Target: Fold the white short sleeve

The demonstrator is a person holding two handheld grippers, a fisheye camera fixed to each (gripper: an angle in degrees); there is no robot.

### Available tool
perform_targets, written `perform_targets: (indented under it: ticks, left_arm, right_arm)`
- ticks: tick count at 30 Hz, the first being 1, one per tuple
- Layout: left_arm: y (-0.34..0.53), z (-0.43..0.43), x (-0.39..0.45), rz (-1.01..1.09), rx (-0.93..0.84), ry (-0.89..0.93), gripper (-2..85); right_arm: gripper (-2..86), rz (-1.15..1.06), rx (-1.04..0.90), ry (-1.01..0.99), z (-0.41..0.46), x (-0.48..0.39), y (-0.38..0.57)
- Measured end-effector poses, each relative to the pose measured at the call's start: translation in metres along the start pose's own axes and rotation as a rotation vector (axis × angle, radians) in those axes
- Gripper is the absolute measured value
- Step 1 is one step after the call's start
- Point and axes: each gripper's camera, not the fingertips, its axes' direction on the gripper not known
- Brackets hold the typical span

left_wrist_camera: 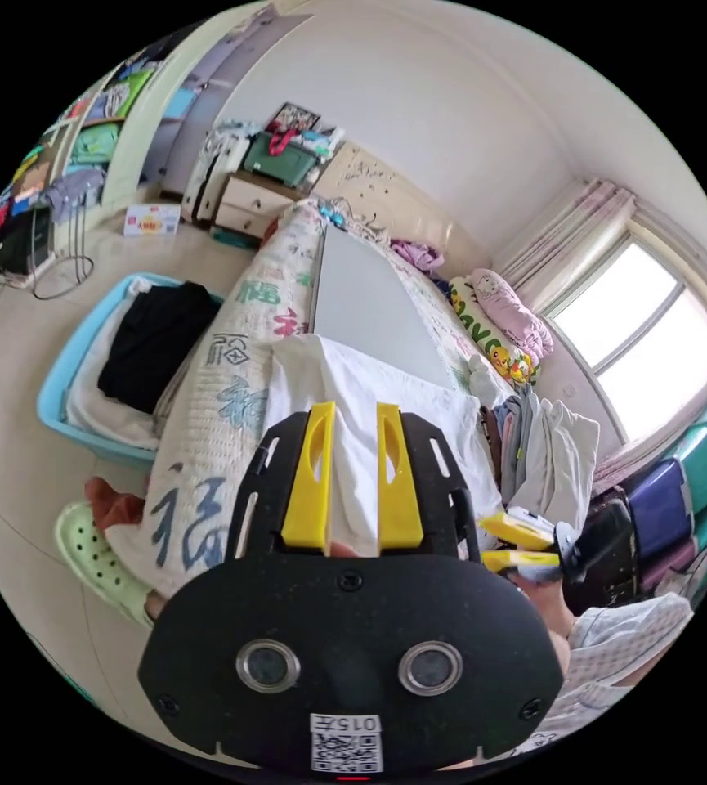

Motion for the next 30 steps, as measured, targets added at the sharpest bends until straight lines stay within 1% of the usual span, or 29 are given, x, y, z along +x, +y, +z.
perform_targets:
  ticks: [2,5,7,9,11,14,17,19,21,22,25,27,30]
  left_arm:
    - [-0.039,0.048,-0.019,-0.028,-0.039,0.038,9.7]
    - [-0.081,0.102,-0.044,-0.078,-0.093,0.041,11.1]
    - [-0.1,0.13,-0.058,-0.092,-0.123,0.049,11.2]
    - [-0.115,0.152,-0.07,-0.096,-0.146,0.047,10.4]
    - [-0.134,0.175,-0.082,-0.071,-0.177,0.038,6.9]
    - [-0.154,0.189,-0.09,-0.033,-0.191,0.047,1.8]
    - [-0.167,0.193,-0.095,0.036,-0.182,0.037,0.8]
    - [-0.168,0.198,-0.102,0.054,-0.185,0.001,0.8]
    - [-0.166,0.208,-0.111,0.049,-0.204,-0.026,1.1]
    - [-0.165,0.213,-0.119,0.03,-0.212,-0.008,1.4]
    - [-0.165,0.21,-0.134,-0.005,-0.191,0.036,3.3]
    - [-0.165,0.205,-0.138,0.005,-0.201,0.026,5.0]
    - [-0.16,0.188,-0.144,0.038,-0.17,-0.022,5.9]
  right_arm:
    - [7.6,-0.077,-0.067,-0.028,0.031,0.0,-0.019]
    - [10.3,-0.128,-0.148,-0.052,0.067,0.003,-0.036]
    - [10.5,-0.155,-0.191,-0.034,0.086,0.006,-0.04]
    - [9.4,-0.181,-0.248,-0.025,0.103,0.009,-0.041]
    - [4.3,-0.189,-0.321,-0.068,0.119,0.014,-0.04]
    - [0.3,-0.154,-0.278,-0.113,0.116,0.025,-0.037]
    - [-0.4,-0.135,-0.209,-0.179,0.107,0.036,-0.036]
    - [-0.3,-0.106,-0.178,-0.202,0.106,0.043,-0.036]
    - [0.1,-0.083,-0.216,-0.22,0.119,0.048,-0.035]
    - [0.6,-0.062,-0.265,-0.236,0.131,0.051,-0.033]
    - [2.0,-0.024,-0.242,-0.263,0.13,0.053,-0.03]
    - [3.0,-0.018,-0.232,-0.27,0.124,0.053,-0.028]
    - [4.8,-0.018,-0.137,-0.247,0.102,0.05,-0.029]
